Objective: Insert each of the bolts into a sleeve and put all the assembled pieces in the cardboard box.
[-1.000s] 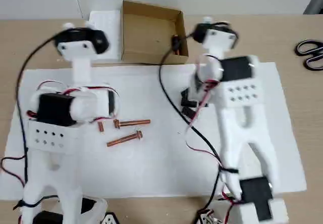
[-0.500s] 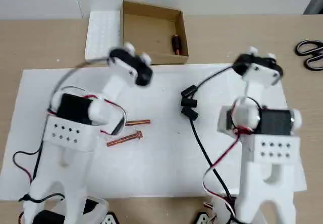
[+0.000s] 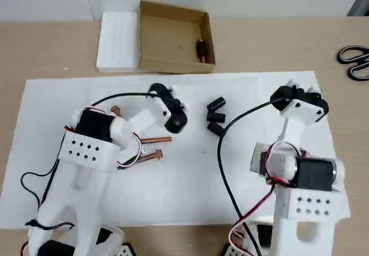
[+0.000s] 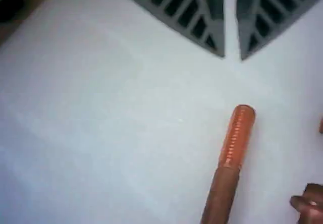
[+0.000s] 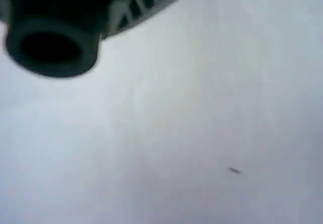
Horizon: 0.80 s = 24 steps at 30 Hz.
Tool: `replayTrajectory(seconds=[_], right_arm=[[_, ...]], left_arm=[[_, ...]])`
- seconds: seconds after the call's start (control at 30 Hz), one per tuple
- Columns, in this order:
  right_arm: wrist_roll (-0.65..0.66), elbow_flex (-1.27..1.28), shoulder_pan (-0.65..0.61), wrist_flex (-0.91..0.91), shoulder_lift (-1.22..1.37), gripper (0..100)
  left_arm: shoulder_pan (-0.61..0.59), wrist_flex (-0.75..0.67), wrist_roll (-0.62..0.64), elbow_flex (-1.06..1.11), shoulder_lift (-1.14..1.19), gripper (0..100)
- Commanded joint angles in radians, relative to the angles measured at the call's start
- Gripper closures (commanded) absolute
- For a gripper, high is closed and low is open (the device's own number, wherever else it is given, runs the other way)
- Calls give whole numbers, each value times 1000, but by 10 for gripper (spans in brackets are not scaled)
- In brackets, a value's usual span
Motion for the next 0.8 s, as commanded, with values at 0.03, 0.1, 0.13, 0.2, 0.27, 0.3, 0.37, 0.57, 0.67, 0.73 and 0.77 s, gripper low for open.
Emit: replayTrajectory(seconds=[0.03,0.1,0.13,0.2,0.27,0.3,0.37,0.57,0.67,0.73,0.77], right_arm=[[5,0,8,-36,-27,996],[5,0,8,-35,-27,996],[5,0,10,-30,-27,996],[5,0,10,-28,-31,996],[5,0,10,-28,-35,996],[5,0,10,-27,-35,996],[6,0,10,-27,-35,996],[8,0,33,-27,-35,996],[9,0,61,-12,-35,996],[9,0,67,-2,-36,996],[9,0,67,-1,-36,996]], left_arm=[[5,-49,-68,42,-2,992],[6,-95,-92,93,-2,991],[6,-114,-98,113,-2,990],[6,-135,-98,145,-2,963],[6,-153,-103,166,-2,941],[6,-164,-104,176,-2,938],[6,-196,-104,191,-2,938],[6,-322,-104,268,-2,936],[15,-368,-104,305,-2,936],[35,-388,-104,328,-2,935],[49,-400,-104,338,-2,935]])
